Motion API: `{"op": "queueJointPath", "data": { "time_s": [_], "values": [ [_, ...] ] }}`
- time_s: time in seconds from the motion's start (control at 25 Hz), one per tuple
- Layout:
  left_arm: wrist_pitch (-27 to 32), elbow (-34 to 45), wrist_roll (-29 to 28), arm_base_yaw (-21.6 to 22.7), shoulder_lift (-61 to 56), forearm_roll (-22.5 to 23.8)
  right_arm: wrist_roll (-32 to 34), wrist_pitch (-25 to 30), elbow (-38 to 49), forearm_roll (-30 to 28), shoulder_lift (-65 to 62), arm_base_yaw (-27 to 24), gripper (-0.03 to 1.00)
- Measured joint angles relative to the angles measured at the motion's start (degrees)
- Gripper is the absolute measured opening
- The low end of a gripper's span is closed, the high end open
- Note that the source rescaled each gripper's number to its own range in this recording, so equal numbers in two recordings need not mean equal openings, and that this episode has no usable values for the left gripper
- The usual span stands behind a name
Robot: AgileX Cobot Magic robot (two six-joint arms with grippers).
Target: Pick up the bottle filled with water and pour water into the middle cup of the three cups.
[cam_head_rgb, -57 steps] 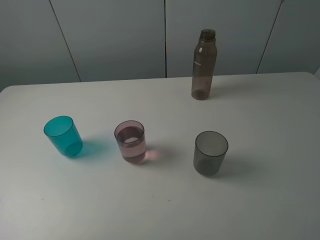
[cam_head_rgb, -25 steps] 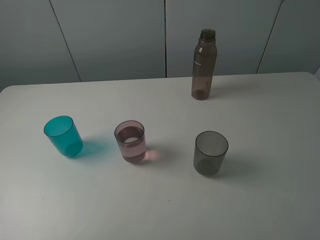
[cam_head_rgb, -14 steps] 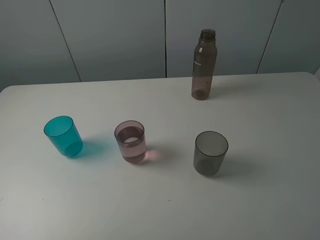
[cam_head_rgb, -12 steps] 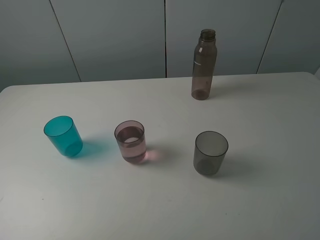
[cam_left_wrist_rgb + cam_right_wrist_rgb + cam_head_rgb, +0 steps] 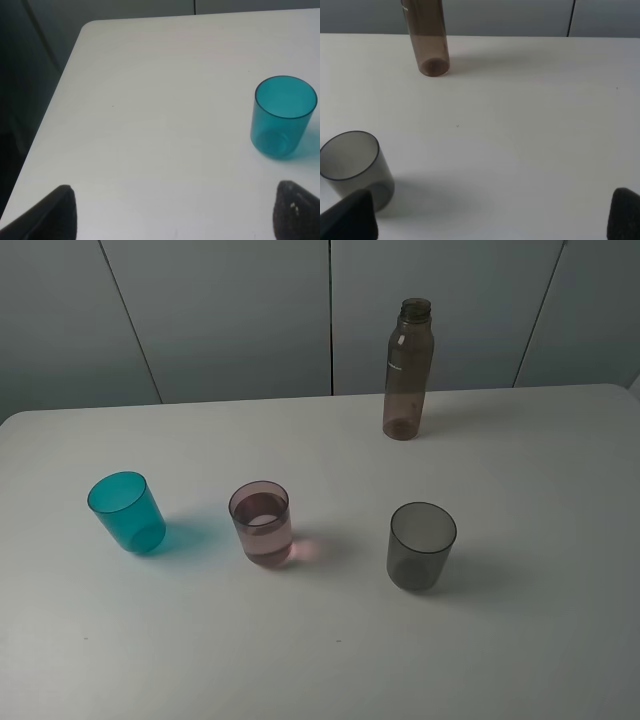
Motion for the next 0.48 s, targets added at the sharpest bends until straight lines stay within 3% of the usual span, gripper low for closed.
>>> {"op": "queueJointPath", "data": {
  "time_s": [0.48],
  "values": [
    [0.0, 0.0, 0.0, 0.0, 0.0, 0.0, 0.0, 0.0, 0.0, 0.0, 0.0, 0.0, 0.99]
  ]
}}
